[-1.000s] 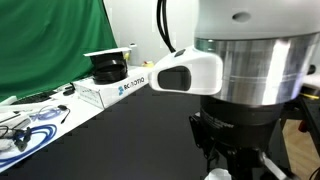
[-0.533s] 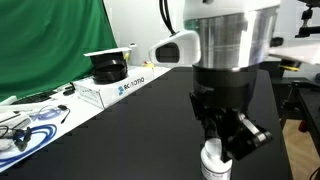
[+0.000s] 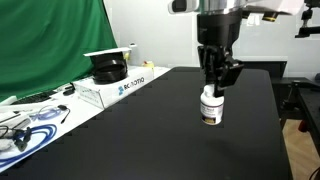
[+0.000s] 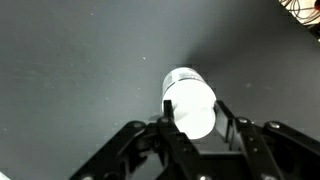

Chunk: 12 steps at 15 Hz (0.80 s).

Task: Move the white bottle to the right side of the table

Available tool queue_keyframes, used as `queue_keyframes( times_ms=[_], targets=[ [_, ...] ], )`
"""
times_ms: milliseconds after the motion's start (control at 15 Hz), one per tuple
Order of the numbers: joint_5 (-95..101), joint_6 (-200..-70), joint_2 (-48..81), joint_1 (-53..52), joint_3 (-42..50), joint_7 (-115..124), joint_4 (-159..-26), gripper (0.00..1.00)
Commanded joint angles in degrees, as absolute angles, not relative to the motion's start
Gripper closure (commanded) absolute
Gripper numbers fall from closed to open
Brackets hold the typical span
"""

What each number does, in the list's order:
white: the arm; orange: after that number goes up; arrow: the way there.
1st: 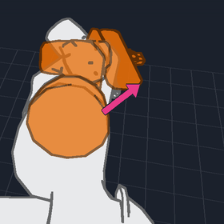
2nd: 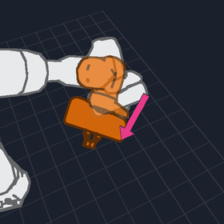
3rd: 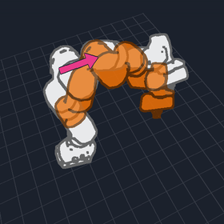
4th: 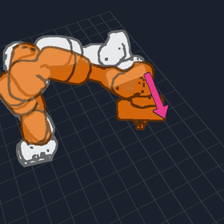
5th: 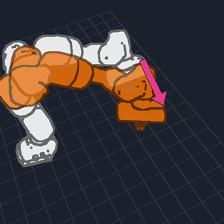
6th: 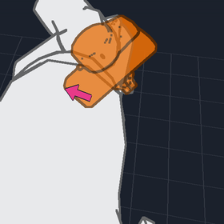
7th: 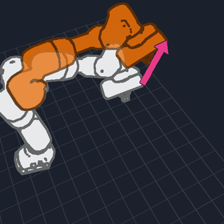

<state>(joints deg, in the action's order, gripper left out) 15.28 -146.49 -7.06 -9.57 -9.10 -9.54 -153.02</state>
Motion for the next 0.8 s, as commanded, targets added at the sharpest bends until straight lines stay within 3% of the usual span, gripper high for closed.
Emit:
queue_keyframes(
  times_ms=[0,667,733],
  targets=[
    [16.15,-142.35,-14.54,-5.47,-4.91,-13.47,-155.67,0.81],
    [12.92,-131.25,-12.87,2.79,8.88,-34.95,-145.62,0.81],
    [14.61,-134.46,-14.69,3.05,7.87,-32.43,-149.20,0.56]
  ],
)
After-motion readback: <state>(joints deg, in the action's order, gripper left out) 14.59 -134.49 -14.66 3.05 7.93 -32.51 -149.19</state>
